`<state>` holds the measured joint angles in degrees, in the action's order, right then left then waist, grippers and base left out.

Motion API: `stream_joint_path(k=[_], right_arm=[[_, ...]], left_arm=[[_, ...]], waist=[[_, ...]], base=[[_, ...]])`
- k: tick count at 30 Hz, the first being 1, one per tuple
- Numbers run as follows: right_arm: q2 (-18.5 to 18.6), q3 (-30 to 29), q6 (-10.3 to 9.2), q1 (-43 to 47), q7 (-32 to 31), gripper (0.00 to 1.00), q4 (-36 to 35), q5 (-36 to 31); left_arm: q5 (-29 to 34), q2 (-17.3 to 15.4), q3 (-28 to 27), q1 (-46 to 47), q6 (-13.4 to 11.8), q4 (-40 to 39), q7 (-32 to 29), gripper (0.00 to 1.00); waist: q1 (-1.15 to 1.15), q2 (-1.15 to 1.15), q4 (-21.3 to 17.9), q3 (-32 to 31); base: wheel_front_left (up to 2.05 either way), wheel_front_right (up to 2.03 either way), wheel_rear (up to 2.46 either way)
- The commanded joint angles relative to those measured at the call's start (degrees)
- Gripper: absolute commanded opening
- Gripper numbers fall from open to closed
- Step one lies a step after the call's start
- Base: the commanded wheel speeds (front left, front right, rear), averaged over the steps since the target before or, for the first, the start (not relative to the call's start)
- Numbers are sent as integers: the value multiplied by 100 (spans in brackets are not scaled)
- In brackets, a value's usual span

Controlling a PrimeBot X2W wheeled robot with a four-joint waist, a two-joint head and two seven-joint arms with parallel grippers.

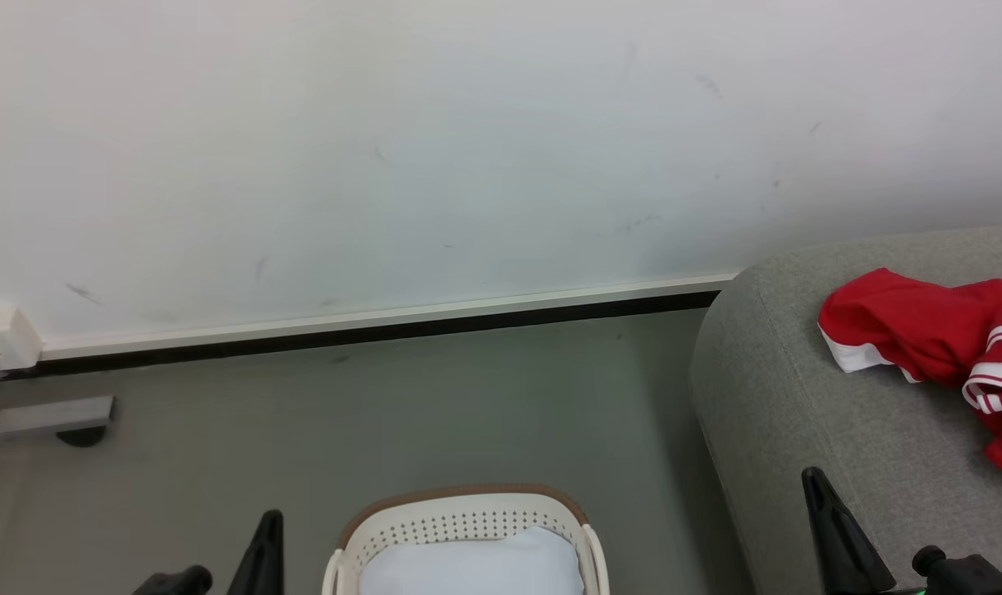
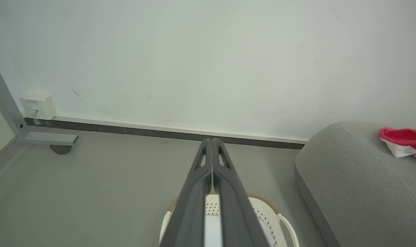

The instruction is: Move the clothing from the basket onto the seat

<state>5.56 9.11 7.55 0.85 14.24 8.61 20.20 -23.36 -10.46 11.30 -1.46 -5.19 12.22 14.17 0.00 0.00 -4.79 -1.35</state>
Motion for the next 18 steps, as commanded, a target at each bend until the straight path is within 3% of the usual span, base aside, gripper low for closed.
stream_joint_path(k=[1,18], right_arm=[[22,-53,0,-95,-39,0,-75,260],[31,-304,-2,-255,-423,0,66,1908]], left_arm=[[-234,-17,-99,93,42,-71,-49,0],[-1735,155,-483,259,321,-18,-504,0]], waist=[[0,0,5,2],[0,0,72,23]], base=[[0,0,0],[0,0,0]])
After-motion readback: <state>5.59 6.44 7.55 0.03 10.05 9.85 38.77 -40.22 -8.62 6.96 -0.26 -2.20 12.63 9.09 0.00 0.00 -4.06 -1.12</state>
